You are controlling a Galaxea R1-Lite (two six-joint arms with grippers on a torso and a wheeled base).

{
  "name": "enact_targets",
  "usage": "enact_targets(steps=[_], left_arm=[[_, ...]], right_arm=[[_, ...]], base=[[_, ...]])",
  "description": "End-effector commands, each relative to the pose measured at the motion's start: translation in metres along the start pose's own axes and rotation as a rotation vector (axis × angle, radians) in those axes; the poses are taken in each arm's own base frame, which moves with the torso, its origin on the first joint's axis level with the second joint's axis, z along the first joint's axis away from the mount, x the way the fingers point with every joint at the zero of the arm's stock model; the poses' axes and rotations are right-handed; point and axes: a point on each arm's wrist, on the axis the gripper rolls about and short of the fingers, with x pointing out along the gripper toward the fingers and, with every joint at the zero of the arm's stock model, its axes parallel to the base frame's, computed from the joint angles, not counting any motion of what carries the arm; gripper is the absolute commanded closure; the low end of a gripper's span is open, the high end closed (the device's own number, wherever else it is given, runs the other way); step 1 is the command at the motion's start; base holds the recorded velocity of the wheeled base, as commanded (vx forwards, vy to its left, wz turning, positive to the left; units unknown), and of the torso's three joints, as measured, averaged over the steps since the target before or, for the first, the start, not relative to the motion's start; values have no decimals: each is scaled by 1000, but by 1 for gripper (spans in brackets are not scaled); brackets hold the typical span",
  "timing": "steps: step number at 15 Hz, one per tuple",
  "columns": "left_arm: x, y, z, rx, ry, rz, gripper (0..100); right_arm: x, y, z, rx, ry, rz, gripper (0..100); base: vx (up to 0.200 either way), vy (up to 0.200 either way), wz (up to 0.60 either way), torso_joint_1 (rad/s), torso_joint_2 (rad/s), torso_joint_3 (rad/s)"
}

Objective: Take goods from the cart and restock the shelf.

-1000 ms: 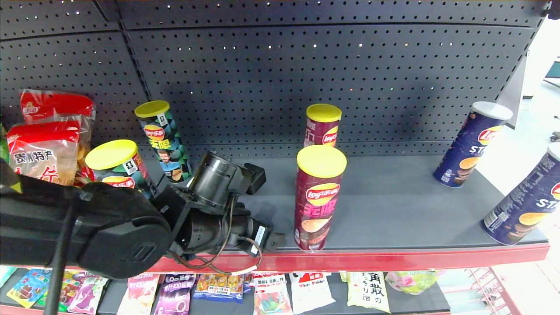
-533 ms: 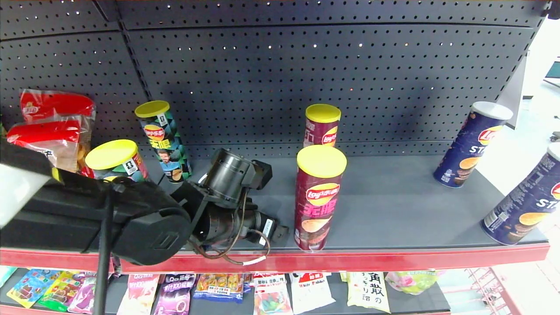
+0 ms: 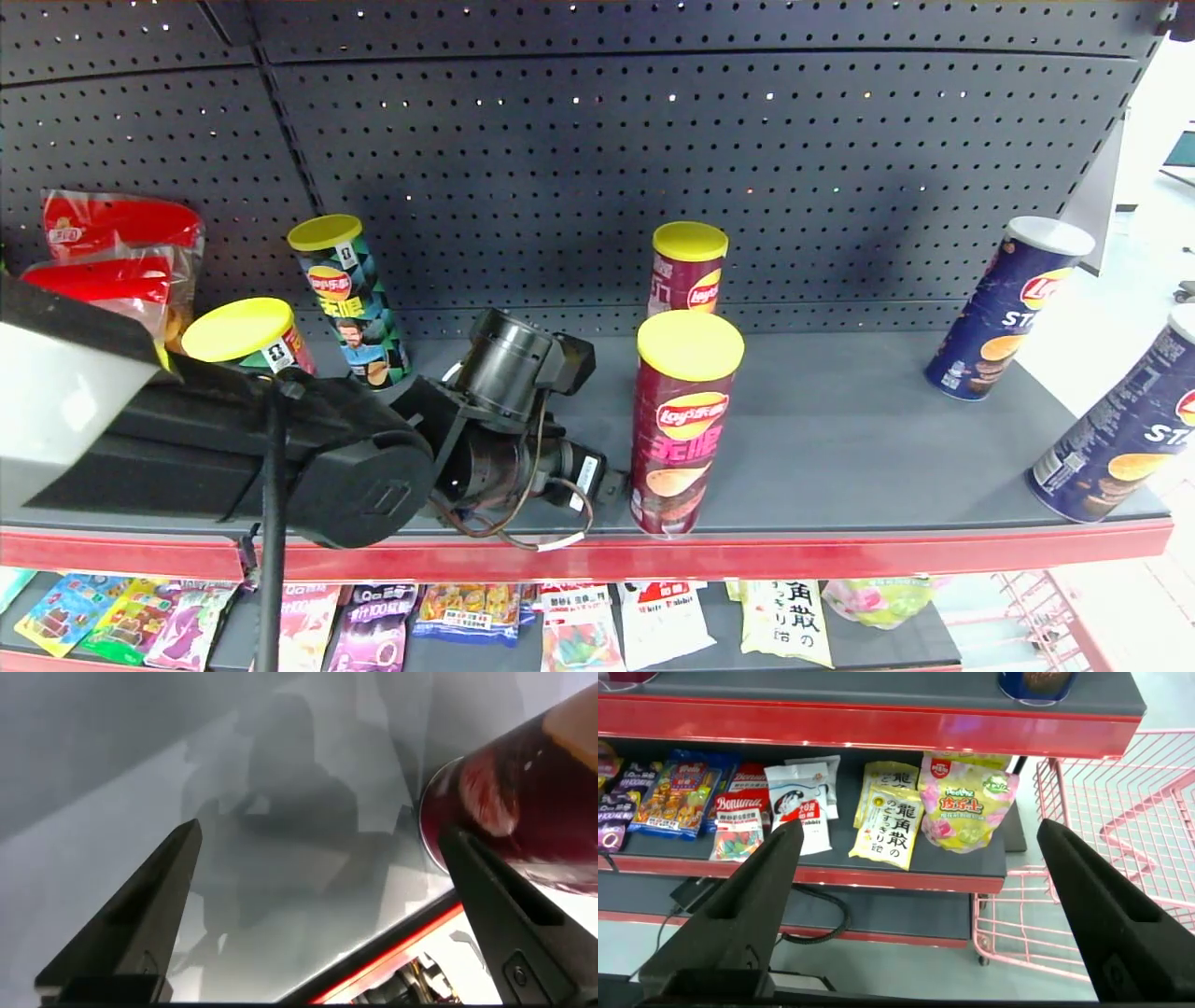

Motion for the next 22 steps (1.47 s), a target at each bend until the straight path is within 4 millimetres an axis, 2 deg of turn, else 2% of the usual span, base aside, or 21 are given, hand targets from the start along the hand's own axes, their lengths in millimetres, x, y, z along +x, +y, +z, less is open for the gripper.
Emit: enact_targets(steps=[1,12,20,22], left_arm=[[1,-1,2,1,-5,-2,0],[8,-3,9,0,-17,-2,0],[2,-1,-3,7,15,0,0],[3,-9,-3,19,17,-18,0]], right_arm=[[0,0,0,-1,4,0,0],[0,0,0,-1,4,0,0],[0,0,0,-2,4,0,0],[0,0,0,-2,4,0,0]], base=[[0,0,0,0,0,0],[0,0,0,0,0,0],[0,0,0,0,0,0],[0,0,0,0,0,0]])
